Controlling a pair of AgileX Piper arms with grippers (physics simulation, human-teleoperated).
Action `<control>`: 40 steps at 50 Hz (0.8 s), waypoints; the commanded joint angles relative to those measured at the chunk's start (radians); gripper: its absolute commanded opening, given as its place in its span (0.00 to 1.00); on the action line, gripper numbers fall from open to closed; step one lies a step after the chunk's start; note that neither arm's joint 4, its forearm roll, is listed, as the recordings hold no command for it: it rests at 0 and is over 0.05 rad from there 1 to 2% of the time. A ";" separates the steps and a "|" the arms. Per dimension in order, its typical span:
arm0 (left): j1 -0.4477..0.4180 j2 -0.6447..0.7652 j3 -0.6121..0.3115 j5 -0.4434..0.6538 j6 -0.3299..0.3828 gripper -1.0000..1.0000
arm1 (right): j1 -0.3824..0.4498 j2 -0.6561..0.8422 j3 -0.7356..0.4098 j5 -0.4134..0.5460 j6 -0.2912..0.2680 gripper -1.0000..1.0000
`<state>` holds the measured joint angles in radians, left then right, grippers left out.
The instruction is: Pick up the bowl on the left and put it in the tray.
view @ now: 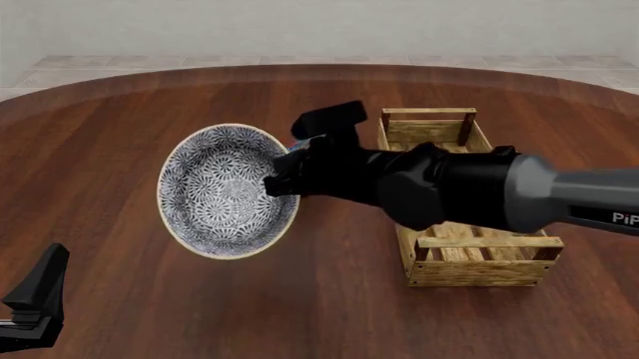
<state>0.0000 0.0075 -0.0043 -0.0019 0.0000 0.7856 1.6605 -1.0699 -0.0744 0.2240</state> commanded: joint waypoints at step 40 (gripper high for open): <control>0.000 0.000 0.000 0.000 0.000 1.00 | -0.046 -0.150 0.035 0.042 0.006 0.00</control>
<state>0.0000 0.0075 -0.0043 -0.0019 0.0000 0.7493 1.5453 -1.0364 -0.0422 0.2268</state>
